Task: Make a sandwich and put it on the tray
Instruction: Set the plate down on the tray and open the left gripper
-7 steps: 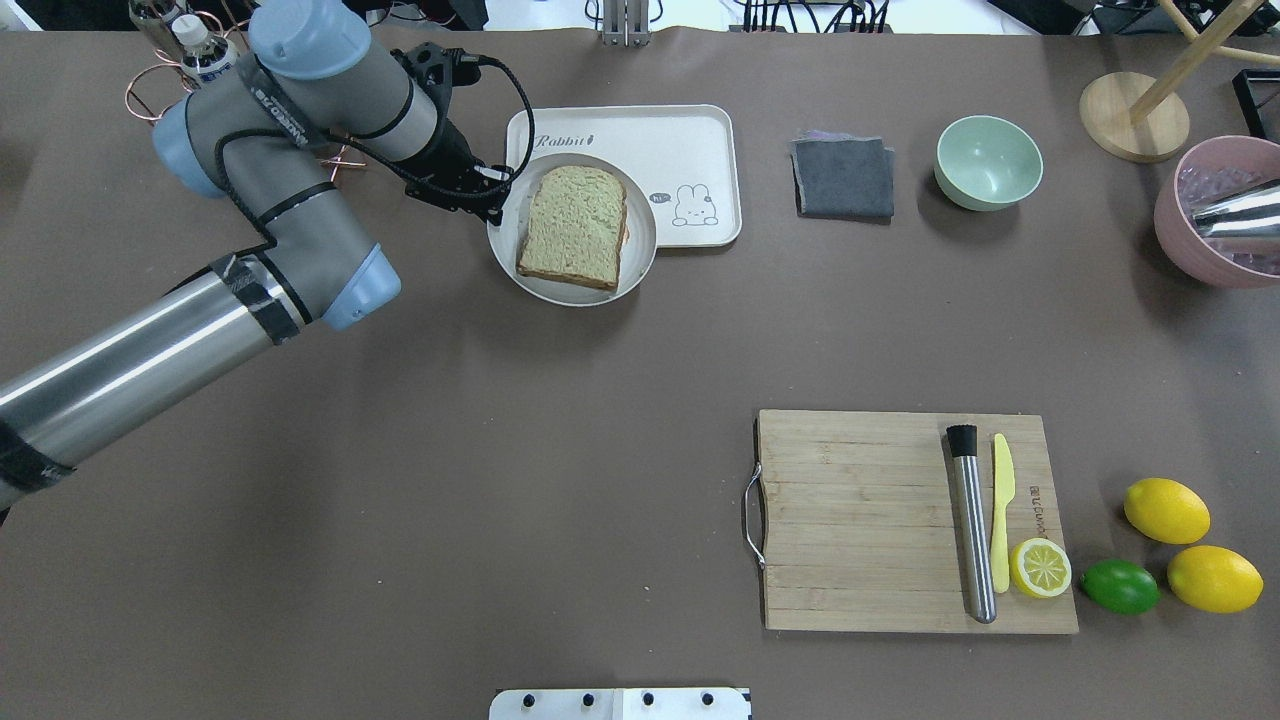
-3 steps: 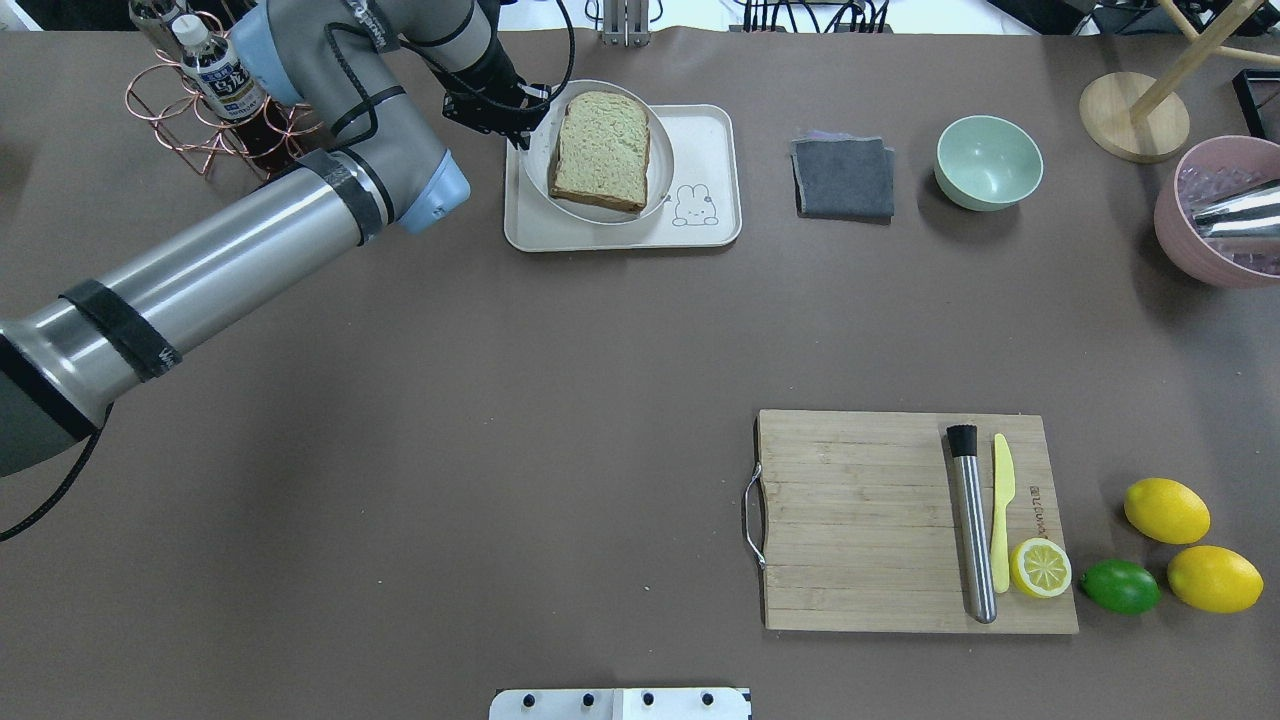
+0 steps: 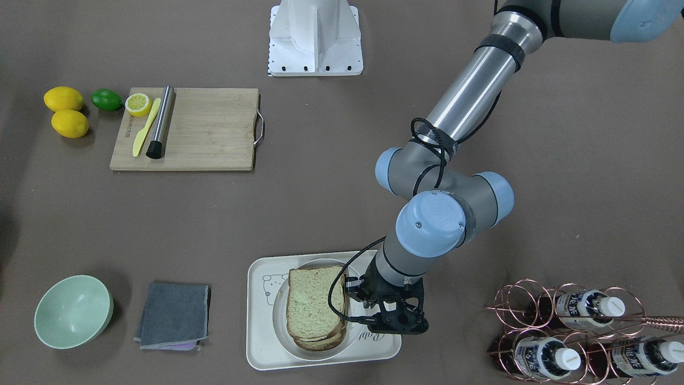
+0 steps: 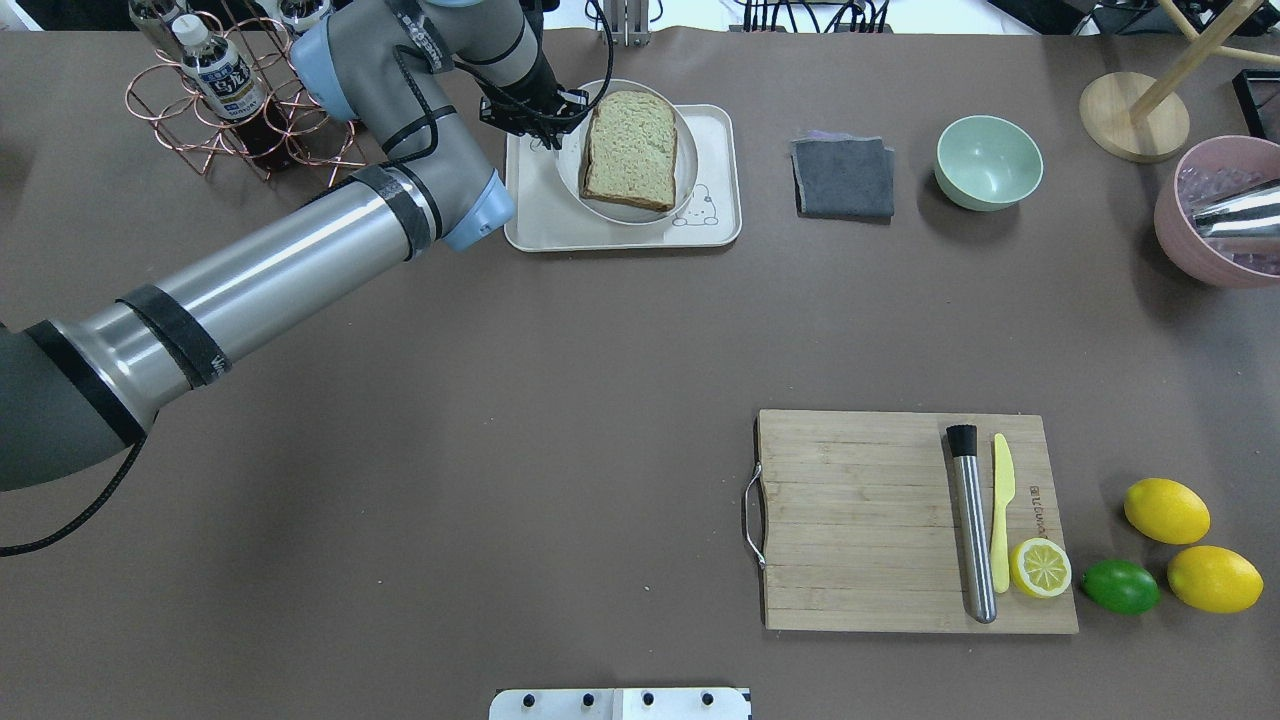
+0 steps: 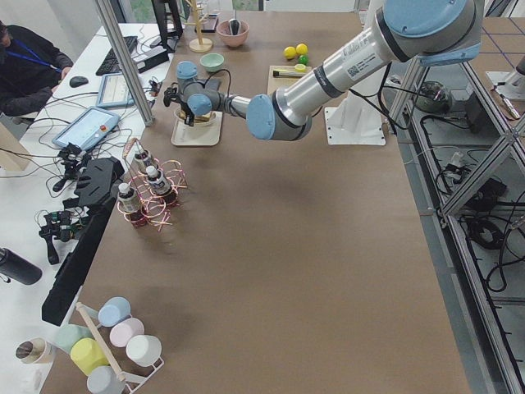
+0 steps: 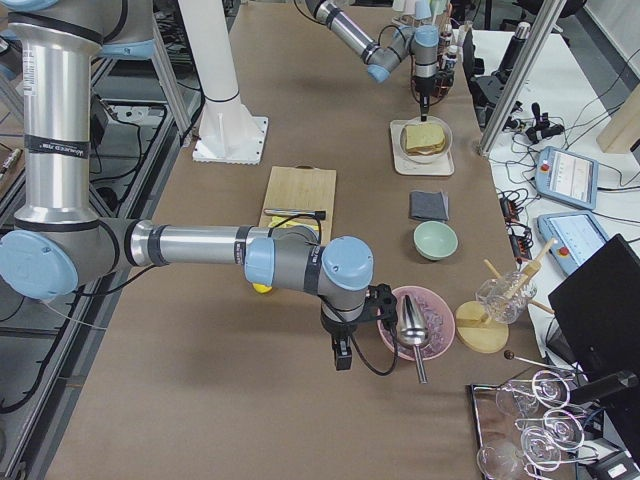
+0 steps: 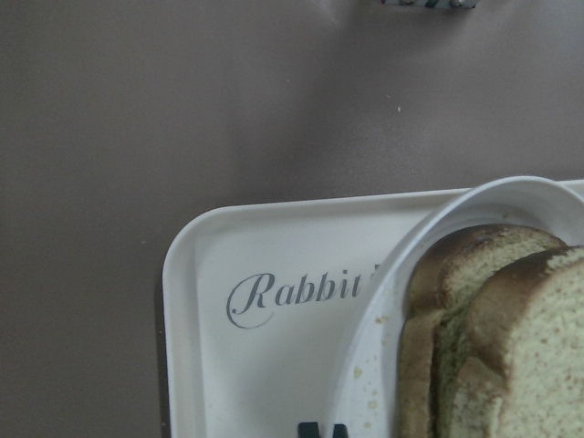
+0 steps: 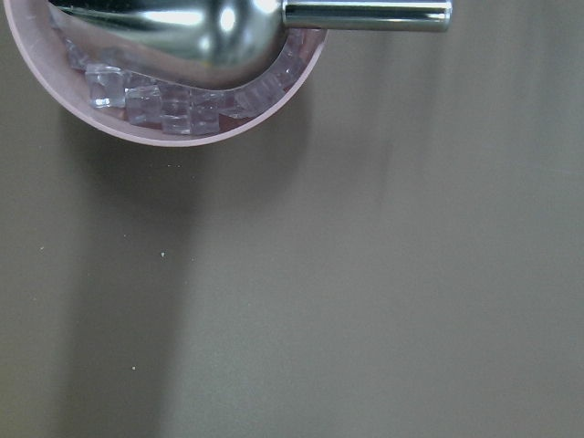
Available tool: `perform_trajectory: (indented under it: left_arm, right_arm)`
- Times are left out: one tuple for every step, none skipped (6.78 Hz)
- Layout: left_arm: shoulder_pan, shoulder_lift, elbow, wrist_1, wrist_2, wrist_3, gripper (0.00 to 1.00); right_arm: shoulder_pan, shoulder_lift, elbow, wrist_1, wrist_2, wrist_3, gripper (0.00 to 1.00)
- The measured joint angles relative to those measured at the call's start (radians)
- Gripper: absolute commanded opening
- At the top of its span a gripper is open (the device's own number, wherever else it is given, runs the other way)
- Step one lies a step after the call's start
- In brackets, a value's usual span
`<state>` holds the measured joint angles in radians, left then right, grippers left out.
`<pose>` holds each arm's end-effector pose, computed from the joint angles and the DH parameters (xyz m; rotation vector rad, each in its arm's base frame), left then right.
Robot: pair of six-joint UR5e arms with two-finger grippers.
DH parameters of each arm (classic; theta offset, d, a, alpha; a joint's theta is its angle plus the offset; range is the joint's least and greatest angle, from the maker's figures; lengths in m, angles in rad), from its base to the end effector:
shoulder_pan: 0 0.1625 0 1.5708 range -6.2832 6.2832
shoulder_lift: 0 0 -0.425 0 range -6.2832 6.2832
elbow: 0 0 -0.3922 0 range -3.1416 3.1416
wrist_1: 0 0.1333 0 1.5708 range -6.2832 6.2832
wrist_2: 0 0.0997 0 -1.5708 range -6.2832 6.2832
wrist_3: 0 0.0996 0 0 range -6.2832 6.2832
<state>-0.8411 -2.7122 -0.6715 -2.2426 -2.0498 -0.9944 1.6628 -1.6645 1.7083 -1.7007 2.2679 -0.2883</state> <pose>0.5335 -0.7277 0.2204 0.2448 0.9676 -0.0236 0.1099 -0.4366 0.6531 0.0506 -0.7005 -0.1582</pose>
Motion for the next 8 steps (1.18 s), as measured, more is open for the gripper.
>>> perform_trajectory:
  left_arm:
    - [0.009, 0.009, -0.009, -0.022, 0.024, 0.000, 0.99]
    - [0.013, 0.033, -0.039, -0.034, 0.037, 0.001, 0.99]
    - [0.014, 0.070, -0.093, -0.036, 0.043, 0.002, 0.99]
    - [0.014, 0.131, -0.188, -0.029, 0.046, 0.000, 0.99]
    - [0.015, 0.214, -0.327, 0.004, 0.043, -0.001, 0.99]
    - [0.016, 0.316, -0.503, 0.080, 0.023, 0.002, 0.99]
    - [0.016, 0.425, -0.682, 0.160, -0.006, 0.004, 0.99]
    - [0.013, 0.535, -0.834, 0.211, -0.018, 0.010, 0.99]
  right_arm:
    - [0.000, -0.002, -0.001, 0.000, 0.001, 0.001, 1.00]
    - [0.000, -0.005, -0.002, 0.001, 0.001, 0.002, 1.00]
    - [0.000, -0.006, -0.003, 0.001, 0.001, 0.003, 1.00]
    - [0.000, -0.007, -0.004, 0.001, 0.001, 0.003, 1.00]
    - [0.000, -0.008, -0.004, 0.001, 0.001, 0.003, 1.00]
    - [0.000, -0.008, -0.003, 0.002, 0.000, 0.002, 1.00]
    - [0.000, -0.008, -0.001, 0.002, 0.000, 0.002, 1.00]
    - [0.000, -0.008, 0.002, 0.002, 0.000, 0.001, 1.00]
